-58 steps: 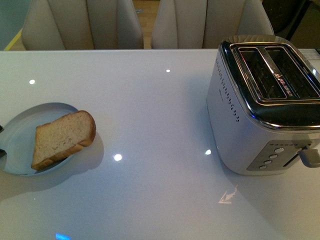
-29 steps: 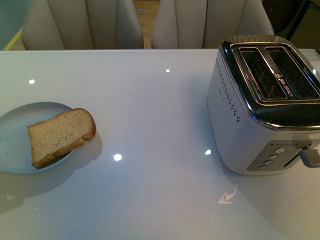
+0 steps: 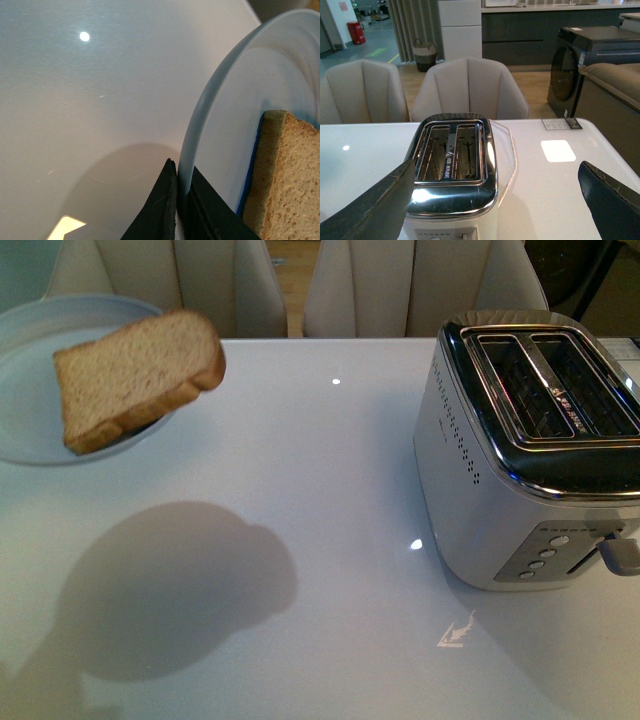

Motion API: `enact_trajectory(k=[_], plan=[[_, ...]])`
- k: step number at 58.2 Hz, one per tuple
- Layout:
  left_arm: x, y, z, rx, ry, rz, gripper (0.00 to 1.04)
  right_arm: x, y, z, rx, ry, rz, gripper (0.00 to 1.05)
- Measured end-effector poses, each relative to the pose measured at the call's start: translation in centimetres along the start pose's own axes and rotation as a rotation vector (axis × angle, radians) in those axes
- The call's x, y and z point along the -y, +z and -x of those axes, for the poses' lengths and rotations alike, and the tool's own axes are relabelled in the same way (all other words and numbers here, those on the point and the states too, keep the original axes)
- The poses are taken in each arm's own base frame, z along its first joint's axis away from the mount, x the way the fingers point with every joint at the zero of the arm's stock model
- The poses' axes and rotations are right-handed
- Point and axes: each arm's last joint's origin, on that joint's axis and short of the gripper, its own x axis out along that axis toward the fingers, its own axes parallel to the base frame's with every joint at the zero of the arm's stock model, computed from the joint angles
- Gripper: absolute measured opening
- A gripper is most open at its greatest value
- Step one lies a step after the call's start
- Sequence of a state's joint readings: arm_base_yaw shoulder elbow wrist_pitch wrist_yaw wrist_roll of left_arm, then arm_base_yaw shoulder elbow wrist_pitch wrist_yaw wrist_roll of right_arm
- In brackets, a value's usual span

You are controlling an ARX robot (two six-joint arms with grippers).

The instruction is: Left arm holds plate, right arm toasts bread

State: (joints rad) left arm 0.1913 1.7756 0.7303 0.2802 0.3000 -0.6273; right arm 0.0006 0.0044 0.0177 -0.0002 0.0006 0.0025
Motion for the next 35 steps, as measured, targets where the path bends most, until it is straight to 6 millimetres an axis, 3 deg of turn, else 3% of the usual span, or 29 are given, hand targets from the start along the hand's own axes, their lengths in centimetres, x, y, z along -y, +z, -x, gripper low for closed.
enact_trajectory(k=[18,26,35], plan=[[10.4,-0.3,2.2,-0.014,-0.101,-0.067,0.03,0.0,0.0,0.0,0.0,0.0,0.0,0.96],[14.0,-1.4,2.8,-0.045,-0.14,-0.102,0.03,0.0,0.0,0.0,0.0,0.0,0.0,0.96],[16.7,-3.0,3.4,-0.082,-0.179,-0.141,0.03,0.0,0.0,0.0,0.0,0.0,0.0,0.96]])
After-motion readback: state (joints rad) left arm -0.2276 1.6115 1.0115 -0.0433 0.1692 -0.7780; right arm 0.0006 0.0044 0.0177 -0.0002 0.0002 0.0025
